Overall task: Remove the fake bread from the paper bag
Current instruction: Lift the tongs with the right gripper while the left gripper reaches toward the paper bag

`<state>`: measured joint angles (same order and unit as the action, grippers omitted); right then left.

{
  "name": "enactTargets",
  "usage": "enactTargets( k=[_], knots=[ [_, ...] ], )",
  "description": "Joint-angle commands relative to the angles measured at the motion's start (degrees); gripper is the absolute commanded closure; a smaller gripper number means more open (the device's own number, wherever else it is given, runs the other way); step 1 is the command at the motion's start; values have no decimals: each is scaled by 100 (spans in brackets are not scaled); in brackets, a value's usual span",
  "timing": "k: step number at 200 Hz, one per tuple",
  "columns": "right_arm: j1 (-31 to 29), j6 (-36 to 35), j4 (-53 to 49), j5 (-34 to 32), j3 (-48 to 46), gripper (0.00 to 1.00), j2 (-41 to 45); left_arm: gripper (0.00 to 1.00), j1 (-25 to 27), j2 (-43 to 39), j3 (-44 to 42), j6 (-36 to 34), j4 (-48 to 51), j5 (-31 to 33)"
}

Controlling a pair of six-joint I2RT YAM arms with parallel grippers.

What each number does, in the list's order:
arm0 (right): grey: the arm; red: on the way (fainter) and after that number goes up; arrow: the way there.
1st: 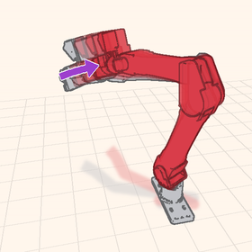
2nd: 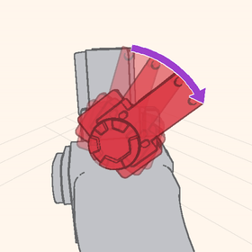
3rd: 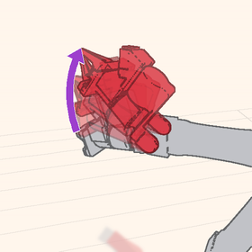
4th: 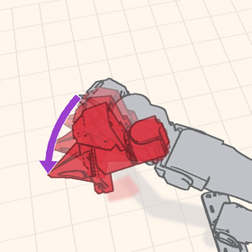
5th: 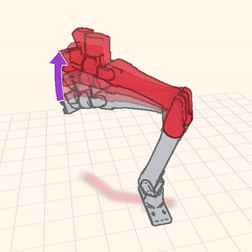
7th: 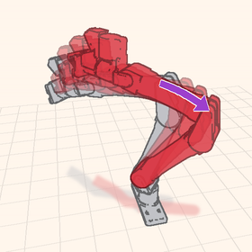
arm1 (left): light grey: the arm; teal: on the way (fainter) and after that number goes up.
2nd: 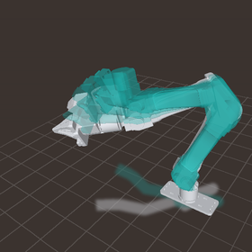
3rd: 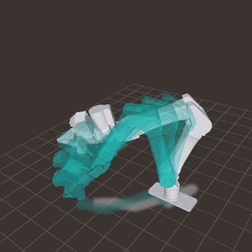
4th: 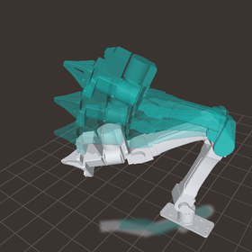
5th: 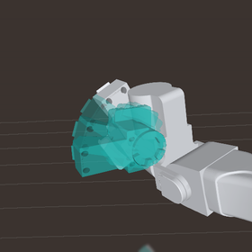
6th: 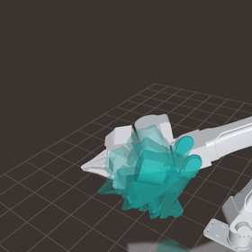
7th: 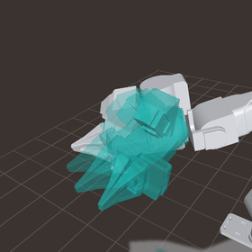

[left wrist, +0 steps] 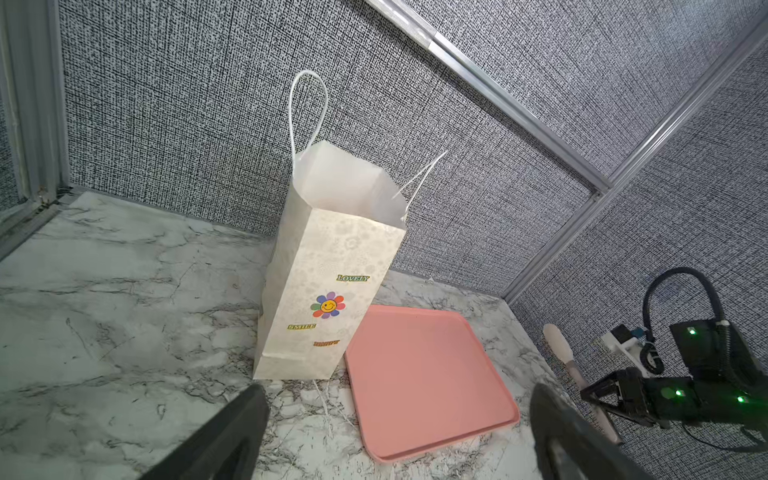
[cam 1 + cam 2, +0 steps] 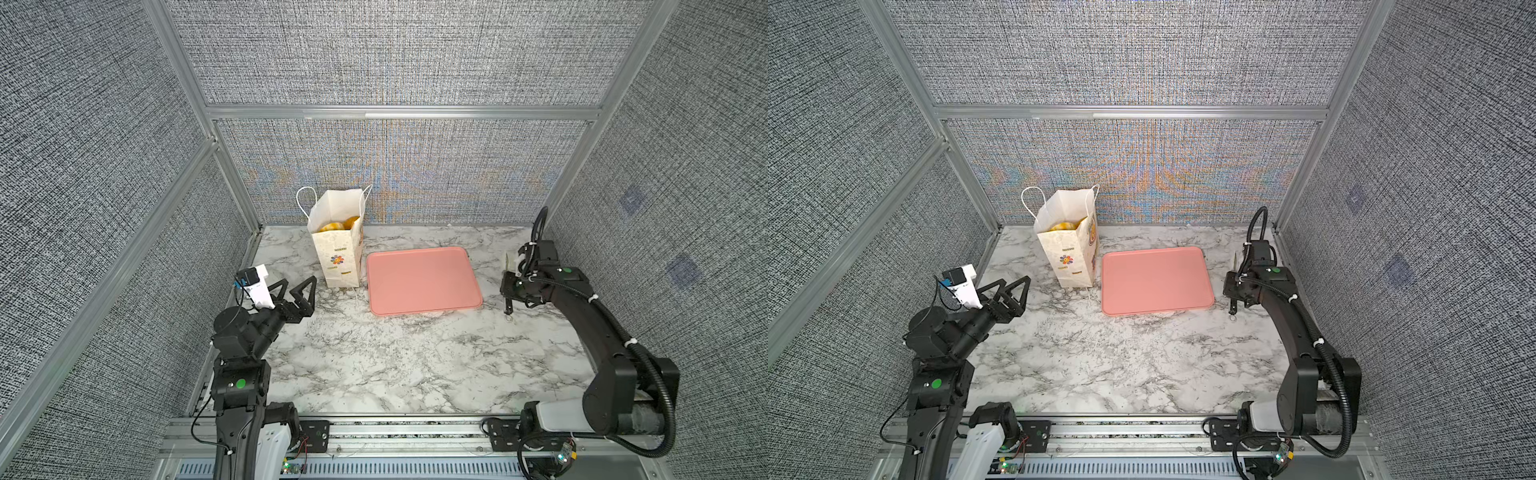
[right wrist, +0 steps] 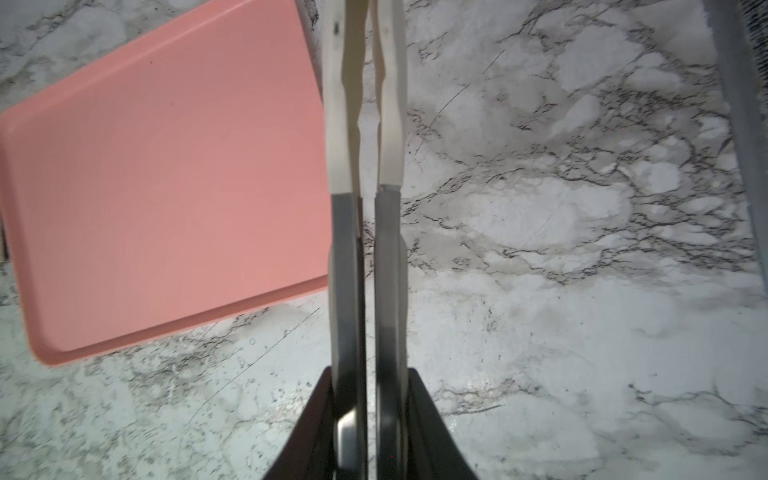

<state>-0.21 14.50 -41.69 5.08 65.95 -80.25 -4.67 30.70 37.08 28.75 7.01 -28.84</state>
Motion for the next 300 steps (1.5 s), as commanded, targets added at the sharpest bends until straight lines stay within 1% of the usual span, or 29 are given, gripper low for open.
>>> enactTargets(
  k=[1,52,108,123,150,174,208,245,258,283,300],
  knots=[
    [13,223,-344,684,110,71,16,1,-6,-45,-22,54,18,-118],
    [14,316,-457,1173,130,68,105,1,-5,-9,16,43,157,-148],
    [15,279,-656,1170,67,67,270,1,-12,72,-8,122,162,-213],
    [20,267,-701,1191,50,66,312,1,-12,97,-38,114,109,-386],
    [-27,180,-807,1393,57,66,372,1,45,232,0,54,-12,-1002],
    [-127,43,-975,1459,84,66,392,1,311,373,164,-109,128,-1141],
    [-239,-60,-1114,1445,58,66,370,2,824,578,319,-247,233,-876],
    [-343,-14,-1163,1404,58,66,388,2,1333,838,394,-381,438,-324],
    [-353,1,-1190,1373,67,64,420,2,1426,927,410,-401,503,-172],
    [-358,65,-1223,1306,55,57,498,2,1582,1134,499,-497,661,51],
    [-358,98,-1214,1285,10,55,554,2,1676,1274,579,-572,767,179]
  ],
)
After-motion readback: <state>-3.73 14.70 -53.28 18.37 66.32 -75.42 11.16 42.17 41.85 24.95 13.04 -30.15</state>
